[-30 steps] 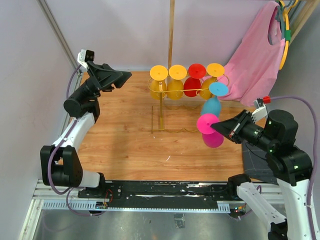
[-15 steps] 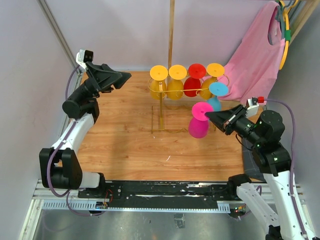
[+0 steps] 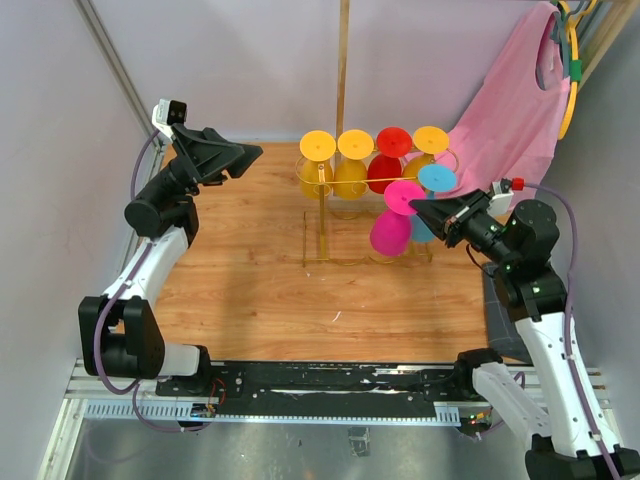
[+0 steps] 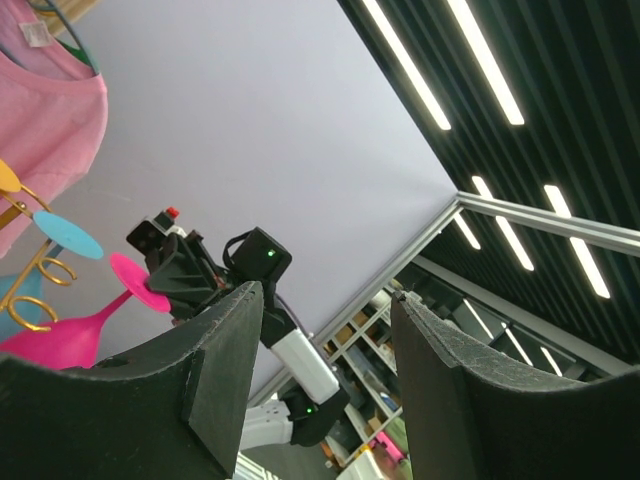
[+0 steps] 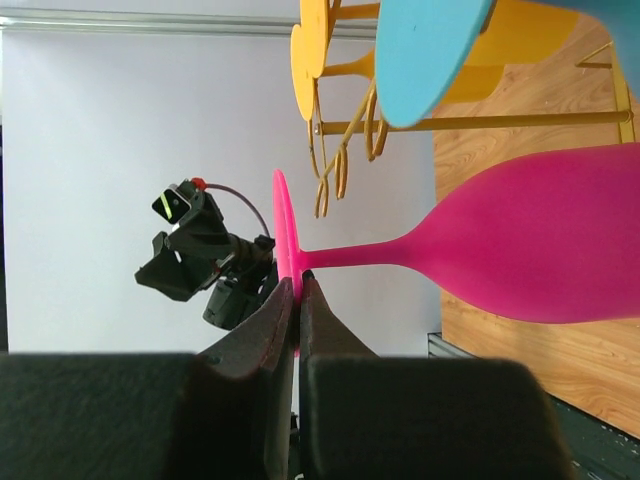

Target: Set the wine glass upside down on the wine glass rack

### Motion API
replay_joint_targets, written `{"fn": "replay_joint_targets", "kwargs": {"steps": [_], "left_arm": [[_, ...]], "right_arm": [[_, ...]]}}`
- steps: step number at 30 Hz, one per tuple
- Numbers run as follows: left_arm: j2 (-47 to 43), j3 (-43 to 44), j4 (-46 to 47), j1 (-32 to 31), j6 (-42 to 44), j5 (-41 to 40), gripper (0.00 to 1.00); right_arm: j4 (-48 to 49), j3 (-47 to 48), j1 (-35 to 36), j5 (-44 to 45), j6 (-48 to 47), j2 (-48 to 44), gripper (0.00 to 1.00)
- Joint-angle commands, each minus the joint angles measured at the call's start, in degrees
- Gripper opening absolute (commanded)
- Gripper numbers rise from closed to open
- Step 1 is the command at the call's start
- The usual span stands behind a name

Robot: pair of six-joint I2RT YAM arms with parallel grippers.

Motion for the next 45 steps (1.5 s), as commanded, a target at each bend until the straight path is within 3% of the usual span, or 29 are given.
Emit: {"fn": "replay_joint_targets", "kwargs": {"steps": [1, 25, 45], "left_arm": [[-1.1, 1.3, 8.4, 0.5, -6.5, 1.0, 0.58], [-2.1, 1.3, 4.5, 0.5, -3.2, 1.6, 0.58], [-2.1, 0.6, 5.2, 0.5, -3.0, 1.4, 0.58]], "right_arm": [[6.0, -0.4, -2.4, -2.0, 1.6, 1.5, 0.01], [10.8, 1.9, -4.7, -4.1, -0.4, 9.8, 0.01], [9.3, 6.3, -4.6, -5.3, -4.3, 13.9, 0.01]]}}
